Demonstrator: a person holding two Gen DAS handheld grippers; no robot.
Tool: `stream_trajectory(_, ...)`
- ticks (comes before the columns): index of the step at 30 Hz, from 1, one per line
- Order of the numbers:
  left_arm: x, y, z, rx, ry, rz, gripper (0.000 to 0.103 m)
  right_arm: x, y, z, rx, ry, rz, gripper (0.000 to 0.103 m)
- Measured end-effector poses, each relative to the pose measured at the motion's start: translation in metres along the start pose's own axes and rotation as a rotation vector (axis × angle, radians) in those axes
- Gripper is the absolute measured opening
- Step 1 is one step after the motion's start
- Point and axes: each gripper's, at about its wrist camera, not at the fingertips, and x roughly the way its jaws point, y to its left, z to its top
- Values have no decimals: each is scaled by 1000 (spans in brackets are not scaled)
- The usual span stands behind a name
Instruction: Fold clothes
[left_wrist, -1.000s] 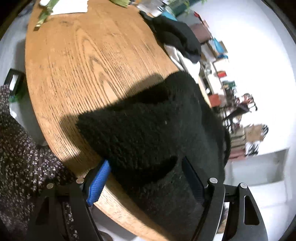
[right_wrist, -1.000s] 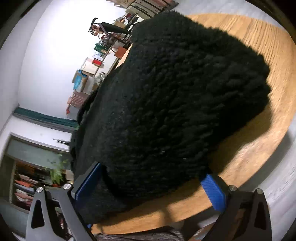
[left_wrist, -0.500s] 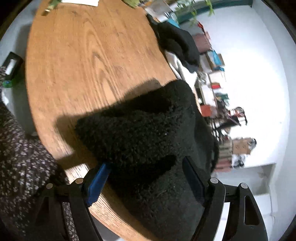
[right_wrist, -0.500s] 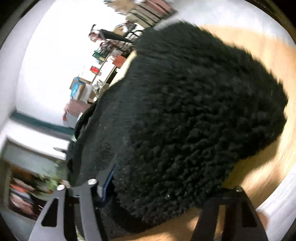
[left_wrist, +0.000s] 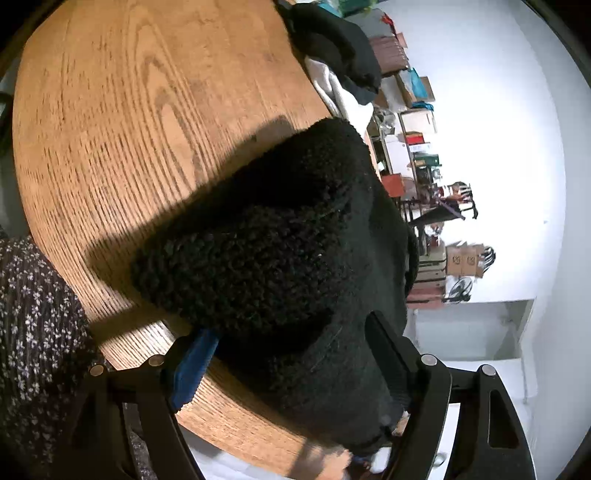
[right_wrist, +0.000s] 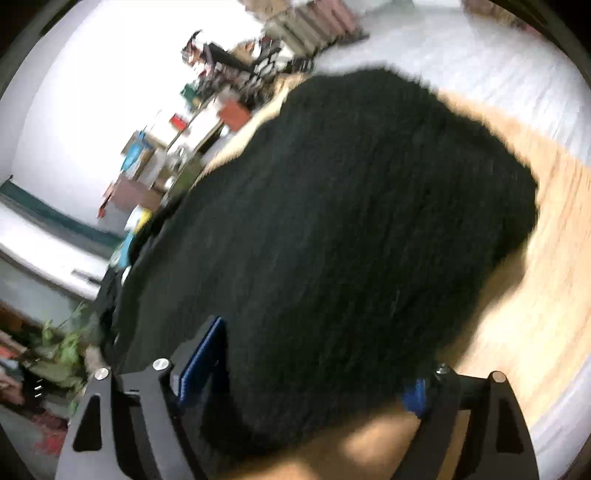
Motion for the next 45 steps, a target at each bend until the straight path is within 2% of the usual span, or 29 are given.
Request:
stream_trajectory(3,1,1,2,-1,10,-22,80,-2,-3,-32,35,92,89,88)
stream_trajectory(4,1,1,2,3,10,-28,80,3,4,-43,34,144,144,88)
stream_trajectory(5,1,2,1,6,10,-35,80,12,16,-55,21,202,188,88)
stream_trajectory(10,-10,8,0,-25,20,-101,80,71,97,-131,-135,466,287,89)
stream_trajectory(13,-28,14,0,-65,-24,-132,81,85,110,-138,-66,479,305,89)
stream_trajectory(17,-48,17,4,-68,-75,-168,82,105,127,-146,26,495,329,89)
stream_trajectory(20,-49,20,8,-73,-51,-195,82,119,140,-152,96,507,347,72)
stream_trajectory(22,-44,25,11,-93,-55,-199,82,113,147,-146,98,476,390,48)
stream_trajectory(24,-34,33,11,-171,-52,-233,82,88,160,-131,20,387,452,41)
stream_trajectory(26,-24,39,11,-250,-56,-289,82,69,168,-124,-34,317,472,40)
stream_trajectory(28,-18,41,9,-317,-75,-341,82,64,167,-121,-22,314,486,40)
stream_trajectory(31,-12,28,7,-272,-75,-427,82,74,156,-119,45,378,503,40)
stream_trajectory(32,-11,22,8,-240,-74,-429,82,74,152,-117,56,386,512,40)
stream_trajectory(35,-5,6,11,-151,-56,-412,82,72,154,-113,33,372,528,40)
stream_trajectory(40,22,-16,21,-24,28,-361,83,74,155,-109,-4,370,556,40)
stream_trajectory(42,33,-23,28,17,35,-306,83,76,153,-109,5,387,572,40)
stream_trajectory(45,48,-25,35,-11,12,-310,83,79,152,-110,15,407,590,40)
